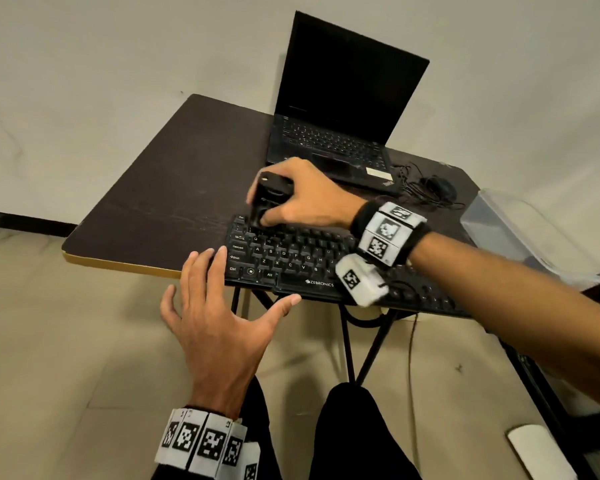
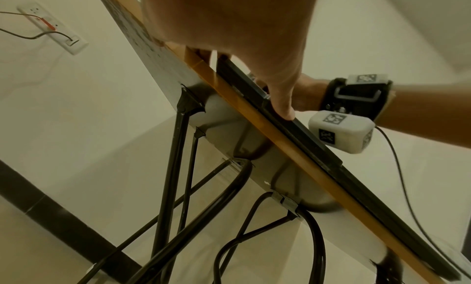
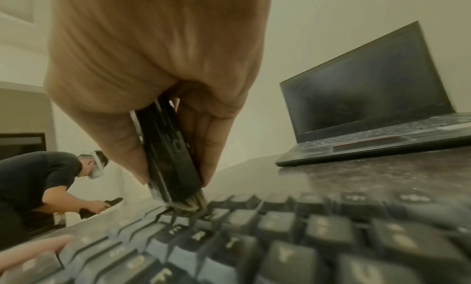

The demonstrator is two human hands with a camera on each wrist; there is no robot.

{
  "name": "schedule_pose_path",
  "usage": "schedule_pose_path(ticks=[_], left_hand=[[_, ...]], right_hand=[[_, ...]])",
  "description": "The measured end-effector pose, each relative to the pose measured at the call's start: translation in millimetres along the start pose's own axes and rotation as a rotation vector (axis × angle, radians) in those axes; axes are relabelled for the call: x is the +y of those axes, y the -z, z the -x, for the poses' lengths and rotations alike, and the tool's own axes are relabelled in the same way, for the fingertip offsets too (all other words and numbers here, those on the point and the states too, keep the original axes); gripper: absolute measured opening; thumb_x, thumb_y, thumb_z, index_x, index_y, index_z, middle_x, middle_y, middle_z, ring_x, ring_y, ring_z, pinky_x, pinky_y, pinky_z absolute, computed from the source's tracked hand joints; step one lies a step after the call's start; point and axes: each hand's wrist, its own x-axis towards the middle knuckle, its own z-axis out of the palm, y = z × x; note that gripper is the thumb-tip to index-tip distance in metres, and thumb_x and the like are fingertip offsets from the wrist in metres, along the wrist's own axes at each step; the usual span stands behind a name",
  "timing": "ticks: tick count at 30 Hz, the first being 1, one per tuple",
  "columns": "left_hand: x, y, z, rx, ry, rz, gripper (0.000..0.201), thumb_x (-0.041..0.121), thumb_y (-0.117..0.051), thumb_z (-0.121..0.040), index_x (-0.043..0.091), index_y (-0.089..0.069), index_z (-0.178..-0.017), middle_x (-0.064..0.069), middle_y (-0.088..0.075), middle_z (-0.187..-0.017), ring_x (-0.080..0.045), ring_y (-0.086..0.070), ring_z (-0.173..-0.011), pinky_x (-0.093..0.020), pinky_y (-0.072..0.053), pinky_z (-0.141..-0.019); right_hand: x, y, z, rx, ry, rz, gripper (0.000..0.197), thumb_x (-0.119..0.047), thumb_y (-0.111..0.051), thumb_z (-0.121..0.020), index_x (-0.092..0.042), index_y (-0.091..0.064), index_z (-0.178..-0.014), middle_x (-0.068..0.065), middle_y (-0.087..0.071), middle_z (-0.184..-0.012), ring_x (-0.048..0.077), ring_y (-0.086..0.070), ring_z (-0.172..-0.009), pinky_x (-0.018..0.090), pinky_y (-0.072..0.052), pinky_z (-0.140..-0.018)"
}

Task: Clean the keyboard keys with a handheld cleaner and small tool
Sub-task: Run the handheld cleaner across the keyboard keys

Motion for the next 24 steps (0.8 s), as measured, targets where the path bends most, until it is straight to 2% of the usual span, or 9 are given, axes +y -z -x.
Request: schedule_pose_path(ticks=[4, 7, 10, 13, 18, 21, 24], left_hand=[[-0.2, 1.1, 0.0, -0.002, -0.01, -0.016, 0.112, 0.093, -0.061, -0.068, 0.012, -0.057, -0.144, -0.005, -0.055, -0.152, -0.023, -0.042, -0.151, -0.061, -0.031, -0.114], [0.2, 0.8, 0.1, 0.018, -0.016, -0.035, 0.111, 0.093, -0.061, -0.068, 0.012, -0.058, -0.143, -0.004, -0.056, -0.151, -0.023, -0.044, -0.149, -0.06, -0.032, -0.113], [0.6, 0.9, 0.5, 0.031, -0.016, -0.023, 0.111, 0.092, -0.063, -0.067, 0.012, -0.058, -0.143, -0.004, -0.056, -0.151, -0.023, -0.044, -0.149, -0.059, -0.032, -0.114], [1.3, 1.2, 0.9, 0.024, -0.01, -0.012, 0.111, 0.092, -0.063, -0.068, 0.012, -0.057, -0.144, -0.004, -0.055, -0.151, -0.023, -0.043, -0.15, -0.058, -0.031, -0.114], [0.6, 1.6, 0.4, 0.014, -0.011, 0.0, 0.111, 0.092, -0.063, -0.068, 0.012, -0.057, -0.145, -0.004, -0.054, -0.152, -0.024, -0.043, -0.15, -0.06, -0.032, -0.113], [0.6, 0.0, 0.5, 0.014, 0.003, 0.017, 0.112, 0.092, -0.063, -0.068, 0.011, -0.056, -0.145, -0.005, -0.054, -0.153, -0.025, -0.042, -0.151, -0.06, -0.031, -0.114], [-0.1, -1.8, 1.0, 0.018, 0.003, 0.034, 0.113, 0.093, -0.063, -0.068, 0.011, -0.055, -0.146, -0.004, -0.053, -0.154, -0.024, -0.04, -0.152, -0.059, -0.03, -0.116]], right_hand=[[-8.3, -1.2, -10.0, -0.028, 0.008, 0.065, 0.024, -0.012, -0.086, -0.073, -0.016, -0.079, -0.095, -0.005, -0.079, -0.09, 0.01, -0.075, -0.085, 0.028, -0.06, -0.081], [19.1, 23.8, 21.8, -0.029, -0.093, 0.075, 0.027, -0.007, -0.087, -0.076, -0.015, -0.079, -0.1, -0.004, -0.08, -0.097, 0.009, -0.076, -0.091, 0.024, -0.06, -0.086], [61.4, 55.9, 73.9, 0.002, -0.212, 0.095, 0.03, -0.006, -0.088, -0.08, -0.018, -0.077, -0.105, -0.006, -0.079, -0.102, 0.008, -0.076, -0.093, 0.033, -0.062, -0.092], [93.2, 82.6, 118.8, 0.06, -0.319, 0.104, 0.032, -0.005, -0.089, -0.079, -0.021, -0.078, -0.104, -0.005, -0.08, -0.101, 0.011, -0.078, -0.093, 0.044, -0.063, -0.094], [114.5, 108.2, 157.0, 0.126, -0.415, 0.16, 0.032, -0.003, -0.088, -0.08, -0.024, -0.078, -0.1, -0.005, -0.08, -0.096, 0.009, -0.077, -0.087, 0.043, -0.065, -0.089], [107.7, 104.1, 156.3, 0.14, -0.396, 0.099, 0.031, -0.002, -0.087, -0.082, -0.021, -0.077, -0.104, -0.001, -0.08, -0.1, 0.017, -0.078, -0.092, 0.038, -0.064, -0.085], [81.7, 79.1, 128.5, 0.096, -0.266, 0.017, 0.031, 0.0, -0.086, -0.083, -0.013, -0.076, -0.11, 0.002, -0.08, -0.104, 0.017, -0.079, -0.094, 0.036, -0.066, -0.087]])
